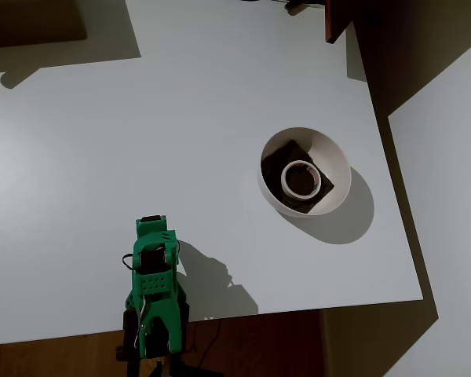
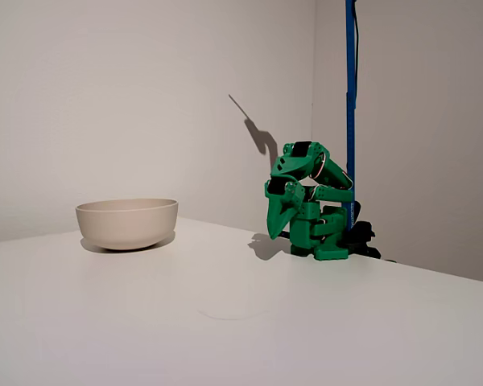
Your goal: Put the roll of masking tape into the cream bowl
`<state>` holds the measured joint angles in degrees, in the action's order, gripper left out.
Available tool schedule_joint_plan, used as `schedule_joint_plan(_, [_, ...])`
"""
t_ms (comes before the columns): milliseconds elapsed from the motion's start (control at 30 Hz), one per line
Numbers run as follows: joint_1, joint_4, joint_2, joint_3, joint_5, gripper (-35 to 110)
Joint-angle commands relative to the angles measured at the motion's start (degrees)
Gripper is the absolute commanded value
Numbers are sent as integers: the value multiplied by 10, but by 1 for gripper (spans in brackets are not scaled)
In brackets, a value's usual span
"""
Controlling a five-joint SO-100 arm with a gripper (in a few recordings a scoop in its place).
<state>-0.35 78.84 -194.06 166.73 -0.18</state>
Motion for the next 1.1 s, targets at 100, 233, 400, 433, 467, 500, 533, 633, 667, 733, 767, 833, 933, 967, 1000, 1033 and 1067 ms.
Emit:
schedule_joint_plan(100, [-14,5,-2,1,-11,-4])
schedule_joint_plan(233, [-14,5,-2,1,-11,-3])
schedule_joint_plan(400, [-14,5,-2,1,-11,-6])
schedule_joint_plan(433, [-14,5,-2,1,-11,-6])
schedule_joint_plan(467, [-14,5,-2,1,-11,-6])
schedule_joint_plan(500, [-14,5,-2,1,-11,-7])
schedule_joint_plan(533, [-14,5,-2,1,-11,-7])
schedule_joint_plan(633, [-14,5,-2,1,-11,-8])
schedule_joint_plan(667, [-14,5,-2,1,-11,-8])
schedule_joint_plan(733, [-14,5,-2,1,-11,-8])
schedule_joint_plan(767, [-14,5,-2,1,-11,-8])
schedule_joint_plan(833, [-14,5,-2,1,-11,-8])
schedule_joint_plan(933, [-14,5,-2,1,-11,-8])
schedule_joint_plan(967, [-14,5,-2,1,-11,-8])
schedule_joint_plan(1000, [-14,5,-2,1,-11,-8])
schedule_joint_plan(1033, [-14,5,-2,1,-11,-8])
schedule_joint_plan(1067, [-14,5,-2,1,-11,-8])
